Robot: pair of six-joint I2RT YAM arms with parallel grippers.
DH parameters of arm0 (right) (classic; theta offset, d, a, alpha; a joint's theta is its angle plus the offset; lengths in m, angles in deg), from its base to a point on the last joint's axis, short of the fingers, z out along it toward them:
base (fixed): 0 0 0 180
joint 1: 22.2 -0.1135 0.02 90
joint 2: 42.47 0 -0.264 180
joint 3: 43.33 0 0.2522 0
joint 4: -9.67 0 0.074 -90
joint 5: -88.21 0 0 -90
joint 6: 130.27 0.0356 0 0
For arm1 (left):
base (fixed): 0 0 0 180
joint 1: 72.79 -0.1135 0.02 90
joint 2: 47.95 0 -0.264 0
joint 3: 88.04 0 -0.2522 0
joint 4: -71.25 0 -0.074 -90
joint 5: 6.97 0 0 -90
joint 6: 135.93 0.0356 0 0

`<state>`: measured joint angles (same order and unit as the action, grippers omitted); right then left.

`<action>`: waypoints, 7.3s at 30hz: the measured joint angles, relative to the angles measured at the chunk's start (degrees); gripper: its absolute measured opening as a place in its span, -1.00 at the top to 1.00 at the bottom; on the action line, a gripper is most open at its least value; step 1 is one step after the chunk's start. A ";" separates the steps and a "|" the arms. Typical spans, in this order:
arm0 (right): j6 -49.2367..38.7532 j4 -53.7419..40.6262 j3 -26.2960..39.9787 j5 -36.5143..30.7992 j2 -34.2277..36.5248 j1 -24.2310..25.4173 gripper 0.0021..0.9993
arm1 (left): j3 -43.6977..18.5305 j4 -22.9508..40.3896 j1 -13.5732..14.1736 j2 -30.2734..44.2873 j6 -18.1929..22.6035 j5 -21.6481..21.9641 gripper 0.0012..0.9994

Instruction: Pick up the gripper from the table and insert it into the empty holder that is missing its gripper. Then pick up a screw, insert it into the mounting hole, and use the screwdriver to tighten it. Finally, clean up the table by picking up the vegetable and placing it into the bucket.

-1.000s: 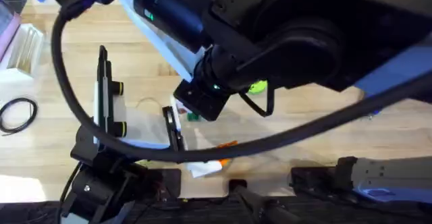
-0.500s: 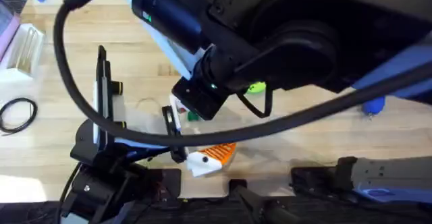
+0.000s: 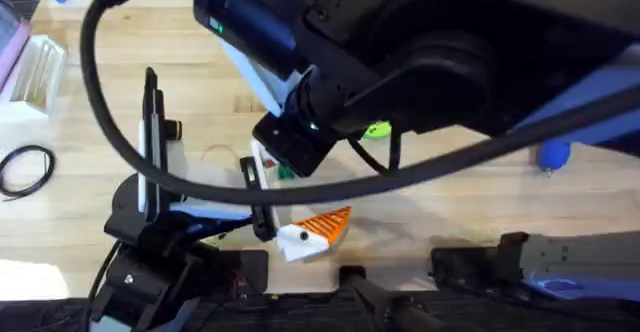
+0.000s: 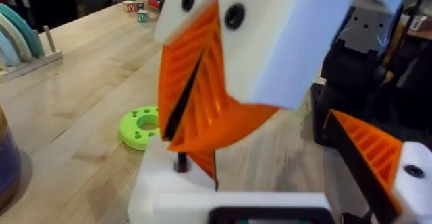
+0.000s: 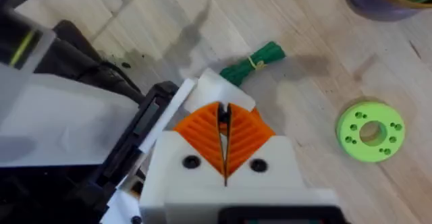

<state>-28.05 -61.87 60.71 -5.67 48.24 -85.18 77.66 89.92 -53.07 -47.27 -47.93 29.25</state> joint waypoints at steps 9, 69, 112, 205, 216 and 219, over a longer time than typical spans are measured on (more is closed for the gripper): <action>1.56 0.49 0.00 -0.18 0.42 0.00 0.99 | 0.00 0.00 0.00 0.00 -0.22 0.00 -0.97; 2.55 -2.65 -0.44 -3.41 -4.36 2.09 -0.92 | 0.00 -0.18 -0.15 0.00 1.17 0.91 -0.97; 1.20 -7.89 -25.18 23.49 -51.16 25.94 -0.97 | 0.00 -0.22 -0.15 0.00 1.96 0.87 0.97; -15.89 21.14 -24.85 10.72 -5.97 95.86 0.96 | 0.00 -0.21 -0.15 0.00 1.96 0.89 0.97; -10.68 19.97 -24.87 24.10 -28.37 85.36 0.96 | 0.00 -0.20 -0.15 -0.02 1.96 1.04 0.97; -9.25 21.60 -25.92 24.30 -34.09 82.21 0.96 | 0.00 -0.15 -0.15 0.00 1.96 1.04 0.97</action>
<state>-37.31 -40.27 34.80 18.63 14.15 -2.97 77.66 89.77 -53.22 -47.27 -45.96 30.30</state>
